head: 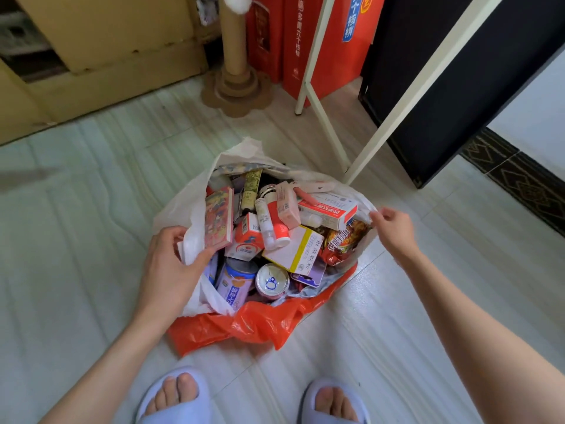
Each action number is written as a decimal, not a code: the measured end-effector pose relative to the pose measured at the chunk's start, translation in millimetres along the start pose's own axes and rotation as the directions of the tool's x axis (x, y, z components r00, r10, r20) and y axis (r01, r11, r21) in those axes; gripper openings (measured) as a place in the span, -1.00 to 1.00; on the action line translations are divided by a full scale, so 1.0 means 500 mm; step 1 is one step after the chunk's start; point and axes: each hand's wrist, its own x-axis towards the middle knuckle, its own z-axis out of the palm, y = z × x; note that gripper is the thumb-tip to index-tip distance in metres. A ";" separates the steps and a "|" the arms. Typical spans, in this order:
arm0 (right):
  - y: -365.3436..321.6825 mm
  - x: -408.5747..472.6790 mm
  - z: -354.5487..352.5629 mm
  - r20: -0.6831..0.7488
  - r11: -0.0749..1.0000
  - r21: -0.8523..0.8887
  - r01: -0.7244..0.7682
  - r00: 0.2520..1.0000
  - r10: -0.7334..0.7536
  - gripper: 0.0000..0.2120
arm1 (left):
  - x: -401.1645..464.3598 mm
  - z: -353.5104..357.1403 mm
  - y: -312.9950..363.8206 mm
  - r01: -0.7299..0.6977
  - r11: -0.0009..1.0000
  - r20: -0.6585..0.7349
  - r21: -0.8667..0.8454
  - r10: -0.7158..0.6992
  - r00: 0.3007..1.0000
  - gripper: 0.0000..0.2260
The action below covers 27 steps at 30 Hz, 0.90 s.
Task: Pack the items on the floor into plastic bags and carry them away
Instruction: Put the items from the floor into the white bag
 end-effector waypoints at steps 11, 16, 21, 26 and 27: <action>-0.116 -0.220 -0.150 0.183 0.983 0.184 -0.016 0.983 -0.018 -0.75 | -0.070 -0.141 0.036 0.293 0.956 0.239 -0.009 -0.282 0.929 -0.83; -0.164 -0.341 -0.174 0.313 0.991 0.135 0.016 0.948 -0.058 -0.64 | -0.124 -0.204 0.055 0.456 0.847 0.364 -0.274 -0.347 0.864 -0.92; -0.209 -0.405 -0.221 0.247 0.989 0.142 0.050 0.965 -0.084 -0.69 | -0.132 -0.274 0.120 0.423 0.757 0.284 -0.497 -0.319 0.904 -0.94; -0.238 -0.443 -0.208 0.226 0.965 0.230 0.129 0.957 -0.182 -0.69 | -0.166 -0.276 0.094 0.367 0.609 0.210 -0.704 -0.315 0.926 -0.85; -0.232 -0.449 -0.200 0.219 0.954 0.272 0.128 0.957 -0.191 -0.69 | -0.171 -0.270 0.081 0.343 0.610 0.180 -0.714 -0.313 0.932 -0.83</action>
